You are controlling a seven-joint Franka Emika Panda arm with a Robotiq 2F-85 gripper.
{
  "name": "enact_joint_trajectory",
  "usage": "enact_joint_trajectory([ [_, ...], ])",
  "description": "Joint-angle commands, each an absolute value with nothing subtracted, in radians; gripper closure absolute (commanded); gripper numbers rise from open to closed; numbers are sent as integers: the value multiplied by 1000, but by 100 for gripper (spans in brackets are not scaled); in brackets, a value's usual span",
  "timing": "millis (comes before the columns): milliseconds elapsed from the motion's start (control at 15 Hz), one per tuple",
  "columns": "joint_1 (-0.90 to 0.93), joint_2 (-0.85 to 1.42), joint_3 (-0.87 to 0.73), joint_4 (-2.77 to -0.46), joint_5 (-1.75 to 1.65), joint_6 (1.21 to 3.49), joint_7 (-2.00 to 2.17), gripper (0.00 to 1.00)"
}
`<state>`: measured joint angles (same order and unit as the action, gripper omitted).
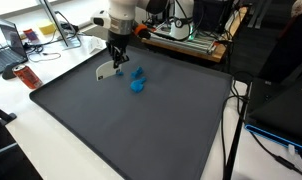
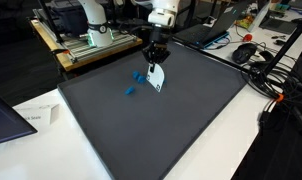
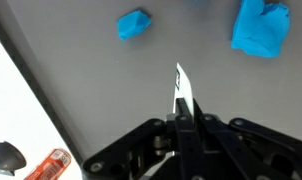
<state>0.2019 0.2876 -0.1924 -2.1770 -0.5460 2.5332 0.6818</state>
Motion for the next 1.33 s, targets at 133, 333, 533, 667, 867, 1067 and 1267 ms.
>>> enact_joint_trajectory([
  [133,194,195,-155,-2213,-643,2390,707,99],
  [333,173,179,-122,-2219,-623,2317,678,99],
  [533,152,162,-101,-2243,-612,2279,657,99],
  [667,133,156,-94,-2256,-595,2269,638,99],
  [867,109,155,-95,-2272,-598,2265,633,99],
  [1067,90,150,-96,-2281,-596,2254,631,99],
  [1267,71,147,-90,-2282,-545,2238,586,99],
])
